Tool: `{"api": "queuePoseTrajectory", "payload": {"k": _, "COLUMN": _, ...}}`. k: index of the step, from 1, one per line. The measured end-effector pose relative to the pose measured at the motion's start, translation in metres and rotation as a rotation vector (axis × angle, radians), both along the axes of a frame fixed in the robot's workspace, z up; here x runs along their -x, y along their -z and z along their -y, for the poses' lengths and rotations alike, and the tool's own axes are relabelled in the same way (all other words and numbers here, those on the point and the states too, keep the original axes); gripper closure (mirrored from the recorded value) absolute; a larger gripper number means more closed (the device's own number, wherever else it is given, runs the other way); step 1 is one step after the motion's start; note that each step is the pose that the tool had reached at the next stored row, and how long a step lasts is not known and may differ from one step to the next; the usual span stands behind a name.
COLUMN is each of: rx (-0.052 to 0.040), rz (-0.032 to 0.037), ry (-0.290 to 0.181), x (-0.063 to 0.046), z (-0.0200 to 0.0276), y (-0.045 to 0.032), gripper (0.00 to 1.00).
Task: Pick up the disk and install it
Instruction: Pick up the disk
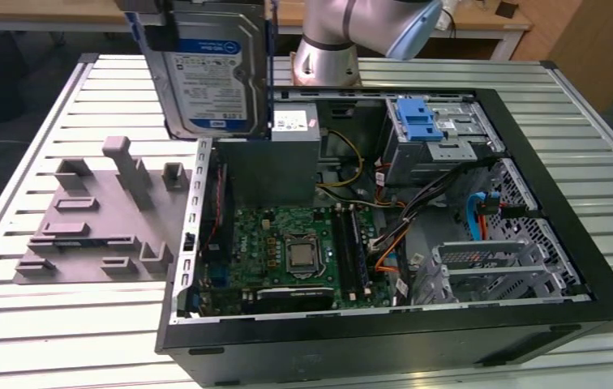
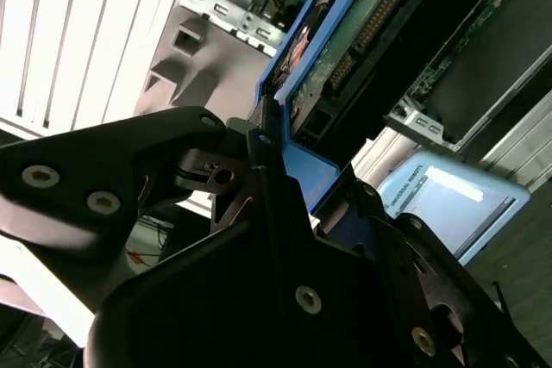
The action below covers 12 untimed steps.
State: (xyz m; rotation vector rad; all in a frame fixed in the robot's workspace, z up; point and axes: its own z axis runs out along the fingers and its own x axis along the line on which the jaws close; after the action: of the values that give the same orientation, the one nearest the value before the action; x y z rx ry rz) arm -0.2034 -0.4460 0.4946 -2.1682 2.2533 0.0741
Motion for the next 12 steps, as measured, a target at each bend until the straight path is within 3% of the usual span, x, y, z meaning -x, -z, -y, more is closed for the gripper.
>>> {"api": "queuePoseTrajectory", "payload": {"k": 12, "rx": 0.0000, "rz": 0.0000, "ry": 0.000, "x": -0.054, "z": 0.0060, "y": 0.0029, "gripper": 0.64}}
